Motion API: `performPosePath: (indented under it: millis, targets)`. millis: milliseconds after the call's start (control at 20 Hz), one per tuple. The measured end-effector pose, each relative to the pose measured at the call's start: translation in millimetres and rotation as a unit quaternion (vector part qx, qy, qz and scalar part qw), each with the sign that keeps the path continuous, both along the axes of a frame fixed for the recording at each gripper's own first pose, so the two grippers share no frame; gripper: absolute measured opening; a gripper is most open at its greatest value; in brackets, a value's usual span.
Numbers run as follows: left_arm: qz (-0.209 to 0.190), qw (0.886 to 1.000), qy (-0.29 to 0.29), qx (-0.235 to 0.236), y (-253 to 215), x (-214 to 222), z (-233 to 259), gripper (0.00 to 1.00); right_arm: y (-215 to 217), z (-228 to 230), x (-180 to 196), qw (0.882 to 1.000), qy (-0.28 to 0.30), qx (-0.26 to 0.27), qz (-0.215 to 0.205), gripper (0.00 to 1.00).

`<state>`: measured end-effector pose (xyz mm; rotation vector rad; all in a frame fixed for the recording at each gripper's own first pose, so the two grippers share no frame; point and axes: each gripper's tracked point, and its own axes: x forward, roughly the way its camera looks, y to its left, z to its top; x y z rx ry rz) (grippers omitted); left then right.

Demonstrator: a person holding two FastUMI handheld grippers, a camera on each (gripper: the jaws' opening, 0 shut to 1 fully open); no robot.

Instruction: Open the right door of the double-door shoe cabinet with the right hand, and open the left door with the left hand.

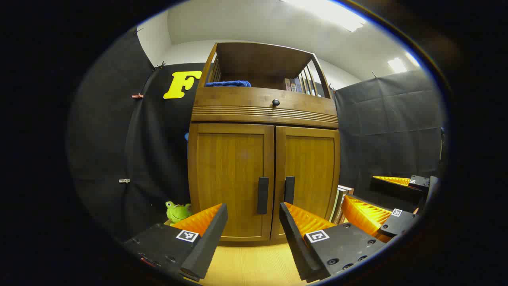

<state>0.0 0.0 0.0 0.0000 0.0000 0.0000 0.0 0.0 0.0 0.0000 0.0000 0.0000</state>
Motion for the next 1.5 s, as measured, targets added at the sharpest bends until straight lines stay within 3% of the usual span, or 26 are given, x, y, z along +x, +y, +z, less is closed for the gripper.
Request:
performPosePath:
  millis: [50,100,250,550,600,650,1300,1500]
  targets:
    - [0.000,1.000,0.000,0.000,1.1,0.3,0.2,0.82,1.4,-0.8,-0.6,1.000,0.002,-0.003,0.004,0.94]
    - [0.000,1.000,0.000,-0.001,2.4,-1.2,0.1,0.79,1.8,-1.6,-2.1,1.000,0.000,-0.004,0.006,0.94]
    - [-0.001,1.000,-0.003,0.002,3.6,-2.6,-0.2,0.82,1.5,3.5,0.0,1.000,-0.012,-0.011,-0.003,0.94]
    - [-0.012,1.000,-0.003,0.001,1.4,-4.7,1.1,0.79,9.5,7.4,2.0,1.000,-0.015,0.011,0.007,0.94]
    - [-0.015,1.000,-0.004,0.000,1.3,-5.4,2.4,0.82,8.6,7.5,2.6,1.000,-0.014,0.010,0.006,0.94]
    - [-0.017,1.000,-0.004,0.000,0.8,-6.1,2.4,0.79,9.3,6.7,3.1,1.000,-0.012,0.009,0.006,0.94]
    - [-0.013,1.000,0.001,0.013,7.7,-6.0,0.9,0.77,25.2,-8.6,2.9,0.999,0.016,-0.015,0.025,0.94]
    - [-0.023,1.000,-0.009,0.016,-1.4,-7.0,4.1,0.83,20.8,-8.4,6.0,1.000,0.016,-0.011,0.018,0.95]
